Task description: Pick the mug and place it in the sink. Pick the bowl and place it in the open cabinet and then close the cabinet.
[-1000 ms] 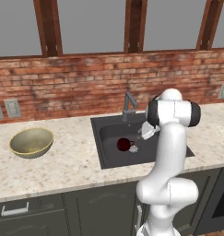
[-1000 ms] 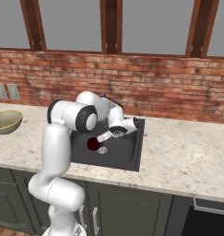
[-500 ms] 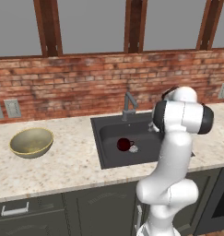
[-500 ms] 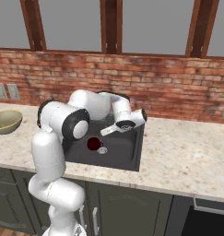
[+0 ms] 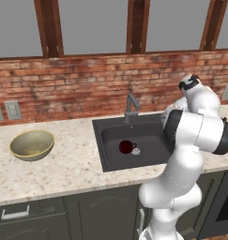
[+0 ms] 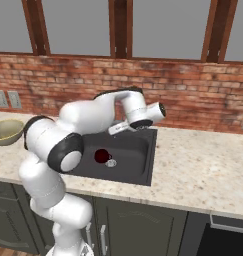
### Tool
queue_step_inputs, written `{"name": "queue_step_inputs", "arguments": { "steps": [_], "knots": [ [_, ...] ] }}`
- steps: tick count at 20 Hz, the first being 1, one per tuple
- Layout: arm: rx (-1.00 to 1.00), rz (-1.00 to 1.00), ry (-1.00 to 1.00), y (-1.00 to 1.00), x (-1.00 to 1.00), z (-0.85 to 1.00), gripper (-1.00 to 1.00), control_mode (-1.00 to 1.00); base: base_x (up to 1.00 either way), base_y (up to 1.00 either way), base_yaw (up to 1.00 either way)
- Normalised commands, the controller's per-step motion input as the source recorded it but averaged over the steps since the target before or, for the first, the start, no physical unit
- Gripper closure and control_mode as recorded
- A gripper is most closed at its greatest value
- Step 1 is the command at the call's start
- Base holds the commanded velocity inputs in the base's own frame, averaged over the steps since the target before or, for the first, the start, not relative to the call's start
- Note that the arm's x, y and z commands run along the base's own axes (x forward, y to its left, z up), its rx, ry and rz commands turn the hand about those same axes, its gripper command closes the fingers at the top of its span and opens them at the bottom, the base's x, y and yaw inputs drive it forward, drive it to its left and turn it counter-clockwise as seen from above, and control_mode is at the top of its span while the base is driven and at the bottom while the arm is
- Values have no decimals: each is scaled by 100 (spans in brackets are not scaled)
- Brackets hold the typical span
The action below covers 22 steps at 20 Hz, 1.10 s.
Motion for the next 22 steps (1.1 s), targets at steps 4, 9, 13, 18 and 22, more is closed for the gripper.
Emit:
{"name": "queue_step_inputs", "arguments": {
  "steps": [4,9,13,18,22],
  "knots": [
    [0,-17,0,0,-92,57,-100,-100,0,0,0],
    [-5,-34,1,28,-83,44,-100,-100,0,0,0],
    [-10,-50,9,46,-49,41,-100,-100,0,0,0],
    [-9,-52,10,32,-53,44,-100,-100,0,0,0],
    [-9,-43,2,40,-54,36,-100,-100,0,0,0]
  ]
}}
